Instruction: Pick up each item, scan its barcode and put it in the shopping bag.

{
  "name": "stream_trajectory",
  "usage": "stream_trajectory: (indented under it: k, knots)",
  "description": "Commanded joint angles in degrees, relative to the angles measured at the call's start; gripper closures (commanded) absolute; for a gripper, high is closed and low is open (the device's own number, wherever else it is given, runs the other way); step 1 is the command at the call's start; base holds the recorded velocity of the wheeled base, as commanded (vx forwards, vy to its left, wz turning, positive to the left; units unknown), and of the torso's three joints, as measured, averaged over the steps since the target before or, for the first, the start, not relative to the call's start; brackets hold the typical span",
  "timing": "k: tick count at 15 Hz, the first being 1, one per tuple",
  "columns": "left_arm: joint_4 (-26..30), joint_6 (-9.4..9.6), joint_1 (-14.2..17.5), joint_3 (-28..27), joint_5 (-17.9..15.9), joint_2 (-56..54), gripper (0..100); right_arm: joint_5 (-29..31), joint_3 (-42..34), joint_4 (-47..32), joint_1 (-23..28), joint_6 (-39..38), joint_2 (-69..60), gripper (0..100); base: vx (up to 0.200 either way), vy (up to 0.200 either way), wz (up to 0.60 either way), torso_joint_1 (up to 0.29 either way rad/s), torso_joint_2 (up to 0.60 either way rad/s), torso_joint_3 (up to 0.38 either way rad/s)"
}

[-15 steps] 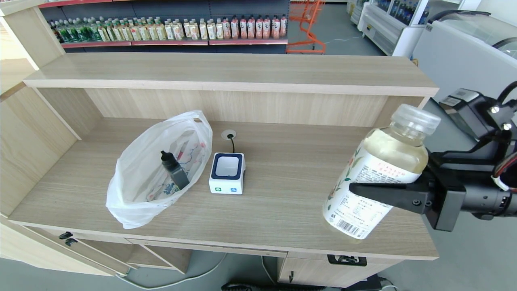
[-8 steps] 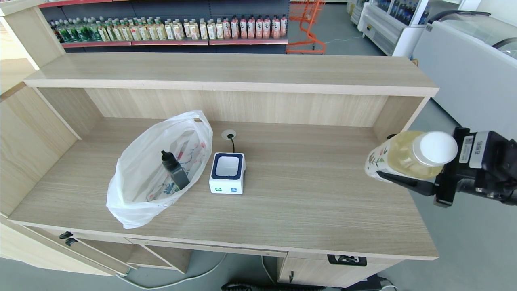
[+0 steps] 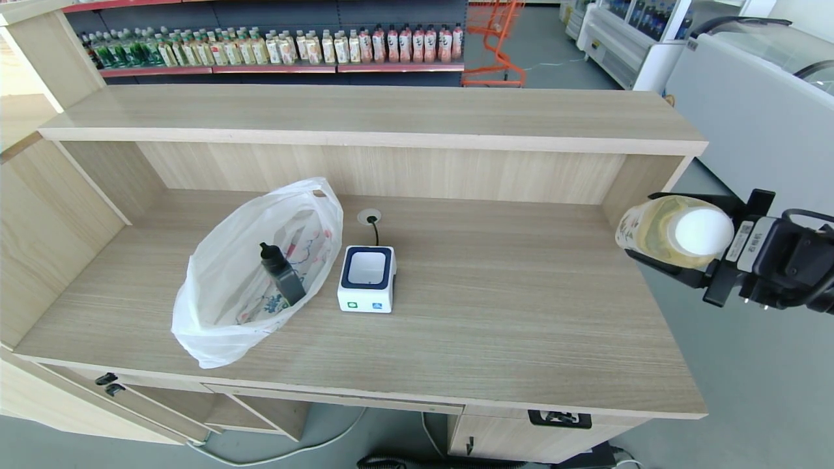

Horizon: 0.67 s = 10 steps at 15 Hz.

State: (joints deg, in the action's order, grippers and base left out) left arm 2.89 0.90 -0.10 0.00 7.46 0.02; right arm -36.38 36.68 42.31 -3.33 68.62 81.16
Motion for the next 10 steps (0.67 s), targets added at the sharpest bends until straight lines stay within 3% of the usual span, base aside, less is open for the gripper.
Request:
stream_trajectory:
  k: [1,4,10]
  knots:
    - [0.0,0.06,0.0,0.0,0.0,0.1,0,0.1,0.0,0.0,-0.1,0.0,0.7,100,0.0,0.0,0.0,0.0,0.0,0.0]
    - [0.0,-0.2,0.0,0.0,0.0,0.1,0,0.2,-0.6,0.0,-0.9,0.1,0.7,100,0.0,0.0,0.0,0.0,0.0,0.0]
    - [0.0,-0.2,0.0,0.0,0.0,0.0,0,0.0,-1.0,-0.4,-5.1,-1.2,0.1,100,0.0,0.2,0.0,0.003,0.0,0.002]
